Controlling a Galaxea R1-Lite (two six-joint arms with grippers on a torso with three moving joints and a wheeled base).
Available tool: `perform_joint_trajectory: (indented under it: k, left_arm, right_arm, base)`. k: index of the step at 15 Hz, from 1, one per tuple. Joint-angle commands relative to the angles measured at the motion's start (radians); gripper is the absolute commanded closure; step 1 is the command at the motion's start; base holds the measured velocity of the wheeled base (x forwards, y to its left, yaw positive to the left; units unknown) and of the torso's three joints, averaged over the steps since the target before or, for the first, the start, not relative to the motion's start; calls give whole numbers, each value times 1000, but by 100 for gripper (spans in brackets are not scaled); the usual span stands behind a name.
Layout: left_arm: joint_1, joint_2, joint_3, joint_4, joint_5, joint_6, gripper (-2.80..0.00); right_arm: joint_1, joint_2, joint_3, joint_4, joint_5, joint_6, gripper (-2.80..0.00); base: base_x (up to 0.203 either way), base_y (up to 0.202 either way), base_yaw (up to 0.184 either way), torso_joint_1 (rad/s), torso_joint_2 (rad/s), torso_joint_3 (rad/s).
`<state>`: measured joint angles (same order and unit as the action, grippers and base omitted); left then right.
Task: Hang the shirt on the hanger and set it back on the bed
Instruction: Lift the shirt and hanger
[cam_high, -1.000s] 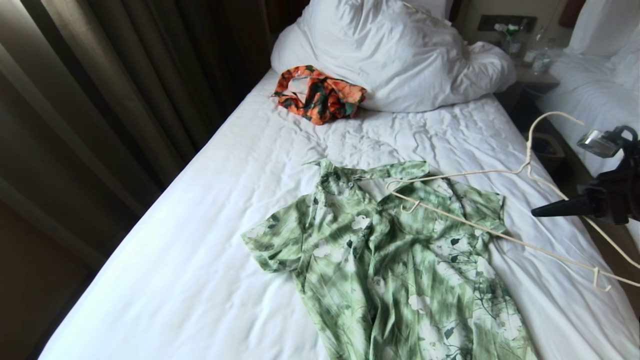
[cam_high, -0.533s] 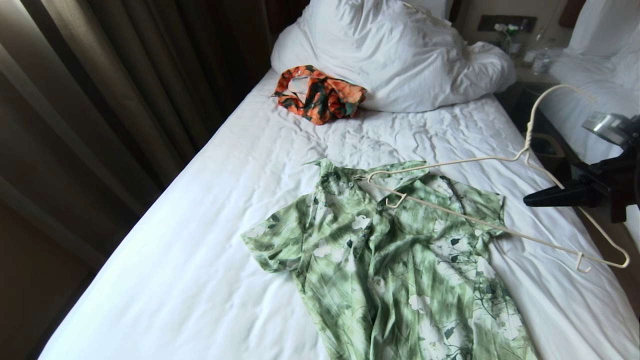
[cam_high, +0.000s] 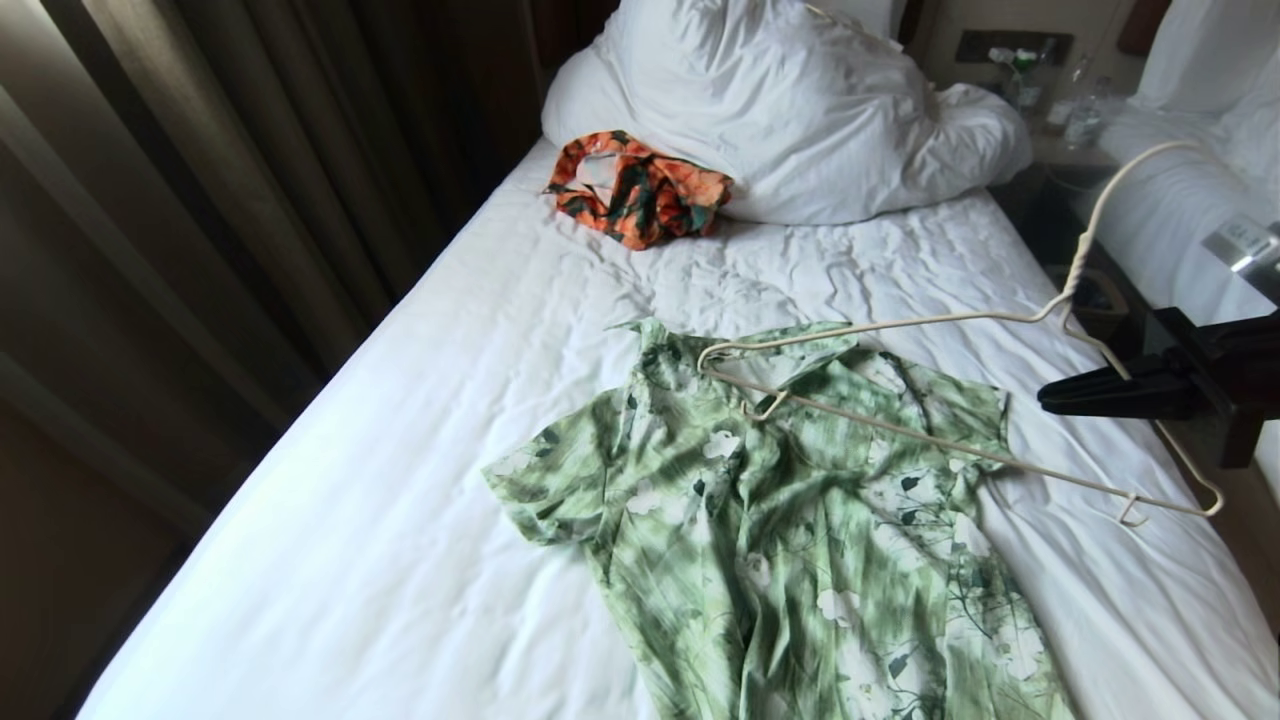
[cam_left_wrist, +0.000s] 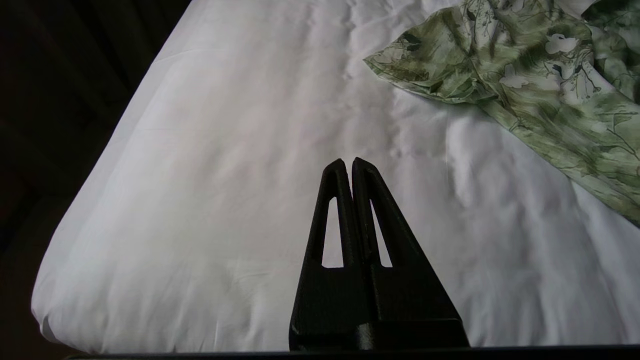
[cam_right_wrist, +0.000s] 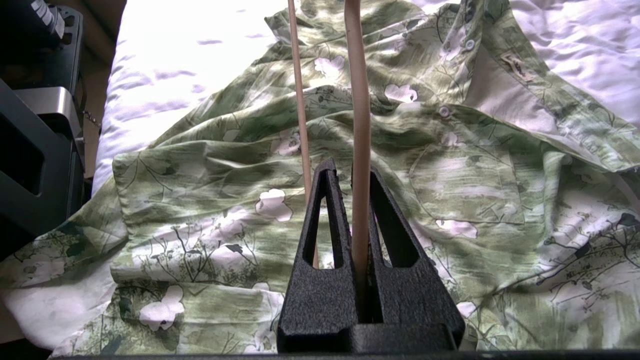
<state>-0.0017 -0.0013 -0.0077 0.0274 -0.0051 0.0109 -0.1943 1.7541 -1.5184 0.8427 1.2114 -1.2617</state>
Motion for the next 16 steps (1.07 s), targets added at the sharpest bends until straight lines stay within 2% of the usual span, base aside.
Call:
perform_joint_trajectory:
  k: [1,5,8,10,12,14,16]
  left_arm:
    - [0,0,0,0,0,-5,0]
    - [2,0,-7,0,21,-11,0]
    - [0,83,-133,19,-3,-18,0]
    - [-1,257,-217,22,-68,-21,0]
    - [-2,459,-282,12,-162,-30,0]
    - [-15,692,-340,-46,-244,-59,0]
    - [-62,929,-402,-129,-290,-103,0]
  right_arm:
    - [-13,-69,35,-28,27,13,0]
    - [-44,-88,30,-110,31,60,0]
    - [-60,-78,17,-113,31,74,0]
    - [-60,-66,0,-114,31,77,0]
    - [-64,-34,-48,-114,31,87,0]
    - [-82,1,-94,-114,31,88,0]
    - [-91,29,-118,-114,30,88,0]
  base:
    - [0,0,0,0,0,0]
    - [0,0,0,0,0,0]
    - [0,0,0,0,0,0]
    - [0,0,0,0,0,0]
    - [0,0,0,0,0,0]
    - [0,0,0,0,0,0]
    - [0,0,0,0,0,0]
